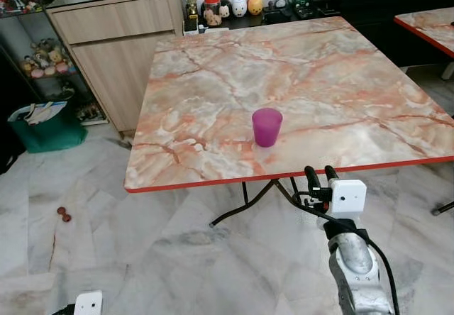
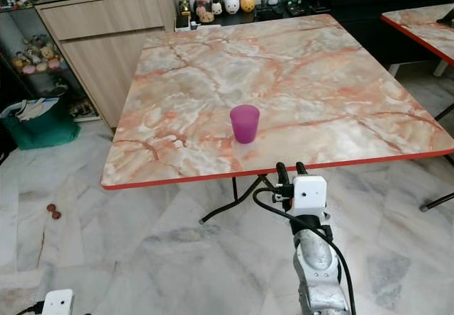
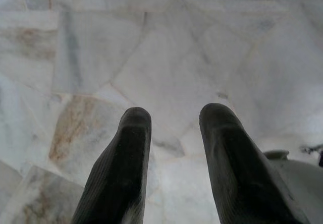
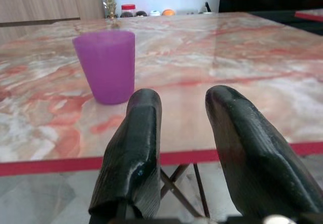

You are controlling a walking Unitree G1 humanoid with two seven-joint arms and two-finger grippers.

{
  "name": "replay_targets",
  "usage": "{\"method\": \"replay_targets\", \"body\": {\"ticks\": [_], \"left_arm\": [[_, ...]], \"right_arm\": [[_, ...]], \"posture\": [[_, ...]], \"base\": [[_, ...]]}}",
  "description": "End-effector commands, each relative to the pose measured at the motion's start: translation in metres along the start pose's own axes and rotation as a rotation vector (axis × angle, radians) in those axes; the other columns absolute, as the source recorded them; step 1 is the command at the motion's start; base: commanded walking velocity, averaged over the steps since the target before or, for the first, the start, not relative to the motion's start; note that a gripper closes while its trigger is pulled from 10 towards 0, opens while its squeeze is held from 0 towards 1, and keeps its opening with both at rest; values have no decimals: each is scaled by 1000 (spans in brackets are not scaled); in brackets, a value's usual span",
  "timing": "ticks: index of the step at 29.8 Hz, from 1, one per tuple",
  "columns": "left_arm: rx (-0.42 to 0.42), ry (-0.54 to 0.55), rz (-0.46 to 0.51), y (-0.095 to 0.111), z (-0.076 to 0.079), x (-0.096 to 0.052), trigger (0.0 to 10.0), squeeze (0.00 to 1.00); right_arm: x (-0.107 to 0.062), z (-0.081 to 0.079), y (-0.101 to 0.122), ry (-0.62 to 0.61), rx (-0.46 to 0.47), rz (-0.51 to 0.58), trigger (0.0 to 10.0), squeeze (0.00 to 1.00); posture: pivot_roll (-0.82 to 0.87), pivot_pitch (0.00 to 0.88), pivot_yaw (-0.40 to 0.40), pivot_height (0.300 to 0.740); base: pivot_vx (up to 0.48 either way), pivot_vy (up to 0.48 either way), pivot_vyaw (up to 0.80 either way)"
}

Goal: Setting the table

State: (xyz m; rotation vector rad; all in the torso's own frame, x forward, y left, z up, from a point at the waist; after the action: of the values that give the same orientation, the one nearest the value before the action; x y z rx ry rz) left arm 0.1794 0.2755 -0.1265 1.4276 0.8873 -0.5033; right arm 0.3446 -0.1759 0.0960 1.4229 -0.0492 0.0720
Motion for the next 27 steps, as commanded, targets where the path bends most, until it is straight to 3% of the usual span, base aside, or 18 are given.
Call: {"method": "replay_targets", "body": {"ticks": [1,11,21,27], "left_arm": [[-5,2,-22,-13,0,-3,10000,0],[-16,-1,-43,-32,0,-10,10000,0],[-17,-1,-56,-38,-2,-13,10000,0],[-1,6,-61,-41,-5,-14,10000,0]], "right_arm": [[4,1,10,3,10,22,10000,0],[16,-9,33,43,18,79,10000,0],[12,-4,39,16,54,95,10000,0],[11,-15,43,36,68,96,10000,0]], "posture": [[-39,0,68,740],[-41,0,55,740],[-73,0,70,740],[-71,0,71,740]], "base": [[0,0,0],[0,0,0],[0,0,0],[0,0,0]]}}
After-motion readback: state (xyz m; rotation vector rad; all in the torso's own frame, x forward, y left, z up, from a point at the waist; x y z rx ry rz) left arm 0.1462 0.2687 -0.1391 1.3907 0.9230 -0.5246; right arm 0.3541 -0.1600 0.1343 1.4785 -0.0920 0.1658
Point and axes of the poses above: a point about 5 cm out from each wrist's last joint towards the gripper, its own x axis pointing out of the wrist towards the gripper, its own y axis along the axis of the wrist's last joint, z = x × y, the point moved 6 cm from there along x, pointing out of the wrist towards the gripper, and after that the axes turned 3 degrees about -x, right-handed, at the moved point
